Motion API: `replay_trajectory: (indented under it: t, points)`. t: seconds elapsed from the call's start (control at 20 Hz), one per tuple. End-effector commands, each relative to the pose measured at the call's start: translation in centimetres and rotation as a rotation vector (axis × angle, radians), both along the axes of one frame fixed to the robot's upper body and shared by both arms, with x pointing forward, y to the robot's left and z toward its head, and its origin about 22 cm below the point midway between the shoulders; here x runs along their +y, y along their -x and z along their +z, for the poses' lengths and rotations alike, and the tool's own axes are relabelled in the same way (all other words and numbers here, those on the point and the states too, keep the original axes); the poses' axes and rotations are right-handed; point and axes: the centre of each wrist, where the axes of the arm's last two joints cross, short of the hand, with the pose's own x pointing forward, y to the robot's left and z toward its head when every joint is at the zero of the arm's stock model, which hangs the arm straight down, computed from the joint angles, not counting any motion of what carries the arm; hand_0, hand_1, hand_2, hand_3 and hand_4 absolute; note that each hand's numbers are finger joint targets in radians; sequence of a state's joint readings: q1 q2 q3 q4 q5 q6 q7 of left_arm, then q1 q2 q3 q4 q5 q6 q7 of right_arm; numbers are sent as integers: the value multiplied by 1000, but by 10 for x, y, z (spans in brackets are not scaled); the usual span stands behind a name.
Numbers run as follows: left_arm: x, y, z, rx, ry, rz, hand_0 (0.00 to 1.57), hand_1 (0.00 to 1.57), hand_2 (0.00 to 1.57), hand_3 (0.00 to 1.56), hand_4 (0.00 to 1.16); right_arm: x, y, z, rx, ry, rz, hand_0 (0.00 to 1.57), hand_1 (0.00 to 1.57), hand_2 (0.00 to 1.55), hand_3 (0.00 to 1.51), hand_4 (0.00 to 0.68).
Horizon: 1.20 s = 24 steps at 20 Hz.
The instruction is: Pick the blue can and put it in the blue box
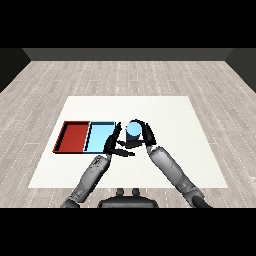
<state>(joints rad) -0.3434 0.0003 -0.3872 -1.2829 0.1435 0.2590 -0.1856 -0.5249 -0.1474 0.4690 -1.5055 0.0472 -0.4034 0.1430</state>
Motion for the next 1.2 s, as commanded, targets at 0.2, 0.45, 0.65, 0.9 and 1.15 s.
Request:
replay_trajectory:
  t: [0.2,0.45,0.65,0.9,1.15]
  points:
    - [-23,-4,2,-6,-5,8,0,0,0,0,0,0,3,4,2,11,9,1490,1490,1454,1378,570]
    - [-24,6,-1,30,2,-4,0,0,0,0,0,11,12,10,3,22,12,1501,1501,1456,1375,544]
    - [-19,9,-4,26,5,-43,0,0,0,0,0,28,12,1,12,3,48,1489,1489,1456,1380,540]
    - [-24,6,-11,9,70,-71,0,0,0,0,0,33,-5,4,-15,-5,73,1360,1360,1445,1379,571]
    - [-33,-5,-3,-7,17,26,0,0,0,0,632,38,21,2,-6,-15,96,1544,1544,1465,1385,569]
